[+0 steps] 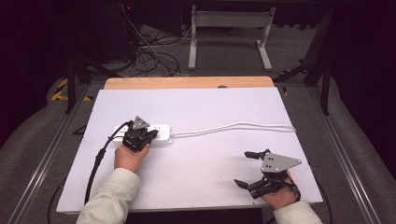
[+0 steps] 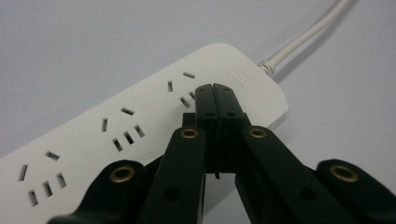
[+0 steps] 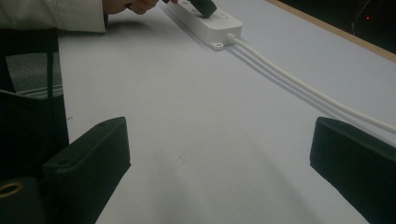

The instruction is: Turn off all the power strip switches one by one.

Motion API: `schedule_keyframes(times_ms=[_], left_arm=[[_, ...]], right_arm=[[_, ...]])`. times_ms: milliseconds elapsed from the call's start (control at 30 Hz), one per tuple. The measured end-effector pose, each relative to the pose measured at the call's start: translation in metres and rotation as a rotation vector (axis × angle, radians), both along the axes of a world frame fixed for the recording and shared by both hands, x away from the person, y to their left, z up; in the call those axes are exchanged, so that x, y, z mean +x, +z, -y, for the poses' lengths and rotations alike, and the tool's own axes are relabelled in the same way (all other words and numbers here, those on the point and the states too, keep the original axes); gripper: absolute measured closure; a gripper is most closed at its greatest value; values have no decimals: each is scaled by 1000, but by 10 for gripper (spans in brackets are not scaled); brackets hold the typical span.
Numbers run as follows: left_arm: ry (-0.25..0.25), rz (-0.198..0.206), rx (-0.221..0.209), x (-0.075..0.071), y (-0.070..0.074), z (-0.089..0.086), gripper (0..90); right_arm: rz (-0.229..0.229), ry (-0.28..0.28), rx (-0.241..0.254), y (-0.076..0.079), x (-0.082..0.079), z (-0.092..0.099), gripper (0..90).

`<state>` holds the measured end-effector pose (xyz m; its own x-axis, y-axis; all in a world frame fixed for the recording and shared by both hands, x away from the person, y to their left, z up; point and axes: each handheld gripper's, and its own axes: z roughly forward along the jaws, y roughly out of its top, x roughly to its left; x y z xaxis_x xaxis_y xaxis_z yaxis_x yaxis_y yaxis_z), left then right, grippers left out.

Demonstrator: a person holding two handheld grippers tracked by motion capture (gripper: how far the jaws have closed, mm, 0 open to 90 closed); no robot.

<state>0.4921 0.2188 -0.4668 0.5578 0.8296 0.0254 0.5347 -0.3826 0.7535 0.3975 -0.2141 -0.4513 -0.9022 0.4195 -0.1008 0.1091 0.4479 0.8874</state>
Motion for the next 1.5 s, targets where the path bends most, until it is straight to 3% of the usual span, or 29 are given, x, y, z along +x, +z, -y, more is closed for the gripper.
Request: schedule_keyframes(times_ms=[67,200,467,667,700,733,800,833,1067,1200,1233,1333,1433,1500], left_arm=[[-1,-1,-2,-1,0,1,900],[0,30,38,-3,-1,3,900],[4,33,52,-4,-2,6,900],[6,44,101,-6,0,12,900],[9,71,118,-9,3,13,900],[-2,44,80,-7,6,12,900],[-12,57,-20,-8,17,5,900],[-17,61,-46,-9,22,3,900],[-56,68,-76,-19,33,-4,900],[-91,118,-121,-36,47,-10,897],[-105,116,-141,-39,50,-12,772],[-136,135,-175,-55,57,-19,679],[-184,143,-257,-72,56,-31,593],[-207,160,-286,-82,51,-40,554]], right_arm=[[-1,0,0,0,0,0,53],[0,1,0,0,0,-1,53],[-3,3,-7,-1,0,-3,53],[-3,1,-7,-1,0,-3,53],[-1,1,-8,0,0,-2,53],[2,-1,-6,0,-1,-2,53],[5,-4,1,0,-1,0,53],[3,-8,4,0,0,1,53],[0,-7,4,0,1,1,53],[3,-15,14,1,0,3,53],[1,-17,16,1,0,4,53],[-2,-19,25,1,1,5,53],[-4,-20,30,1,0,6,53],[-3,-20,30,1,0,7,53]])
